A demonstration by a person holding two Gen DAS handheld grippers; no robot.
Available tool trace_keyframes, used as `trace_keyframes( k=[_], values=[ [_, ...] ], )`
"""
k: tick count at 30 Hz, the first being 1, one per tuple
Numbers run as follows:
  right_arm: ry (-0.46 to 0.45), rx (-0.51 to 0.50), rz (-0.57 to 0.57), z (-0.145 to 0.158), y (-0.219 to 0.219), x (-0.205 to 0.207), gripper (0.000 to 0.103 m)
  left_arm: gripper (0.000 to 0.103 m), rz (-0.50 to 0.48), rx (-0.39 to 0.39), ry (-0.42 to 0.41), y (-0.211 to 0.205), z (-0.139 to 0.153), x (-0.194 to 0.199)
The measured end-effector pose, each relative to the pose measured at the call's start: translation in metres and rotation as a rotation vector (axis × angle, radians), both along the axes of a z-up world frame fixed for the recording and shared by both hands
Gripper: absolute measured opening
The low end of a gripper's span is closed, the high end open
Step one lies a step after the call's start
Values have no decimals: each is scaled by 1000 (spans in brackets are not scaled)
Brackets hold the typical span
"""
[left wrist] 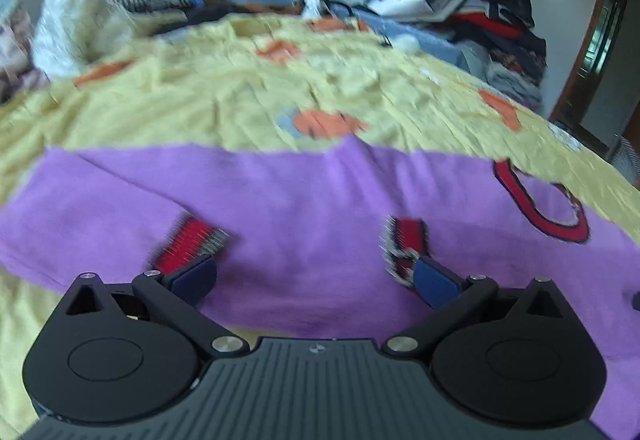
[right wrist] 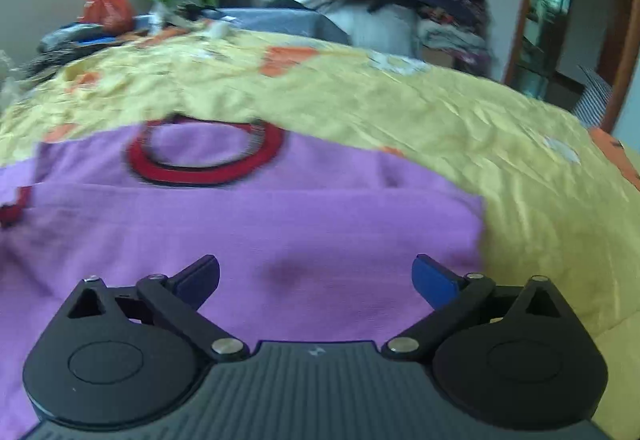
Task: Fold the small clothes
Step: 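Grasp the red cuff of the other sleeve with the left gripper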
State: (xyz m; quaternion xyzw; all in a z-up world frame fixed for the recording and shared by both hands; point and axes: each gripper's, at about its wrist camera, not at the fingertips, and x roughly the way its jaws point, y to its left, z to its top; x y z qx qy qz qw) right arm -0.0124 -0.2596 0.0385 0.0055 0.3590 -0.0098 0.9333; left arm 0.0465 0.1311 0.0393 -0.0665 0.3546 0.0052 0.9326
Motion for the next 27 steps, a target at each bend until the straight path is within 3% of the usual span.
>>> trace_keyframes(
  k=[3,5,7,11,13,16,22,25,27],
  values=[
    [12,-1,14,1,23,-4,103,103,94,135,32,14,1,9],
    [13,5,22,2,35,-8,103,103,118,144,43,32,2,9],
    [-2,14,28,2,43,-15,103,103,138,109,17,58,6,3],
    [-34,12,44,2,60,-33,103,103,63,-73,25,110,5,-4],
    [-43,-23,62,0,71,-40,103,103,30,-96,8,122,4,-11],
    [-32,-17,74,-3,84,-46,103,103,22,22,-5,111,4,-19],
    [-8,83,94,-14,93,-53,103,103,-51,181,-89,65,-2,-18],
    [11,113,112,-18,97,-56,103,103,-57,304,-61,46,-11,-7],
    [-2,106,120,-18,100,-60,103,101,-63,345,-44,45,-18,-4]
  ],
)
